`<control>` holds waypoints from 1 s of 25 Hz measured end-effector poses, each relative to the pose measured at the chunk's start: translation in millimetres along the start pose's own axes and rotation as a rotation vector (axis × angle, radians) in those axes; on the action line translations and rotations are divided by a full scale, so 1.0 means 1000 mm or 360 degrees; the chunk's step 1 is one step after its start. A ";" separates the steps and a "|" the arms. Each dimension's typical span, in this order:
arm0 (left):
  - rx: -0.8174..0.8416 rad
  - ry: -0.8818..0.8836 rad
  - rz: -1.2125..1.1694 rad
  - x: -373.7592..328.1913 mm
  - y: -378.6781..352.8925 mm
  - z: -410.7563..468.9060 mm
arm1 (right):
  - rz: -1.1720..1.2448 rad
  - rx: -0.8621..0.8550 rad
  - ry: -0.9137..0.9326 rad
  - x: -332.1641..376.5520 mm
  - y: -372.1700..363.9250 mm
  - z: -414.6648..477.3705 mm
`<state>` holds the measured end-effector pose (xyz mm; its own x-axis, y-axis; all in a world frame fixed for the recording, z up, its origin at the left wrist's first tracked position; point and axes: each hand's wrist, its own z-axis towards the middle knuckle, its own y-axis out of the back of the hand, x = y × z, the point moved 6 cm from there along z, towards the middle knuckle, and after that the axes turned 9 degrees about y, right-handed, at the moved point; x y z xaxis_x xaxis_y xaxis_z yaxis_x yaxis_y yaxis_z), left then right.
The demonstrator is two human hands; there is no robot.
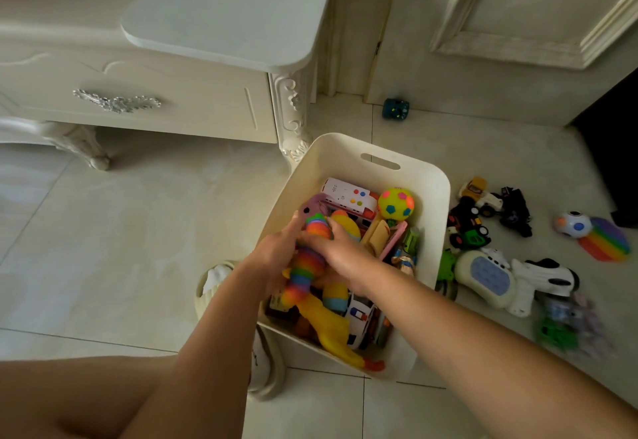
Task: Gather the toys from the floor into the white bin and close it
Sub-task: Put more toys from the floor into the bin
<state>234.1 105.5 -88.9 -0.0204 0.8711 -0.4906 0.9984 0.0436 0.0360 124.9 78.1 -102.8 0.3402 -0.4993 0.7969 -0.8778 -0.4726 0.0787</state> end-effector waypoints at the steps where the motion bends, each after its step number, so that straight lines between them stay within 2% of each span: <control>1: 0.0080 0.0047 0.0000 0.003 0.000 -0.005 | -0.0013 -0.0009 0.0029 -0.003 0.001 0.000; 3: 0.0040 0.0028 0.0106 0.002 0.008 -0.011 | -0.0272 0.0020 0.0101 -0.002 0.007 -0.001; 6: -0.0271 -0.0193 0.0323 -0.012 0.025 -0.016 | -0.0489 0.0184 0.0138 0.007 0.002 -0.011; 9: -0.0367 -0.0361 0.0409 -0.022 0.026 -0.023 | -0.0759 0.0430 0.0129 0.007 -0.018 -0.025; 11: -0.0384 -0.0353 0.0415 -0.024 0.025 -0.028 | -0.0916 0.0581 0.0121 0.001 -0.029 -0.031; 13: -0.0362 -0.0305 0.0559 -0.019 0.023 -0.027 | -0.0848 0.0555 0.0138 0.003 -0.025 -0.033; 15: -0.0389 -0.0218 0.0909 -0.011 0.020 -0.017 | -0.0735 0.0314 0.0135 0.012 0.000 -0.028; 17: -0.0367 -0.0120 0.0957 0.005 0.012 -0.002 | -0.0716 0.0086 0.0095 0.017 0.036 -0.021; 18: -0.0362 -0.0076 0.0975 0.016 0.007 0.006 | -0.0702 0.0057 0.0040 0.015 0.050 -0.020; 21: -0.0303 0.0064 0.1072 0.040 -0.012 0.017 | -0.0546 0.0163 -0.0158 -0.001 0.068 -0.020; 25: -0.0212 0.0161 0.0746 0.042 -0.012 0.026 | -0.0280 0.0198 -0.0325 -0.020 0.062 -0.017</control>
<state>223.1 128.7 -132.9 0.4174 0.8547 -0.3086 0.8862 -0.3077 0.3464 58.0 71.3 -104.1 0.5553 -0.5320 0.6393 -0.7557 -0.6436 0.1208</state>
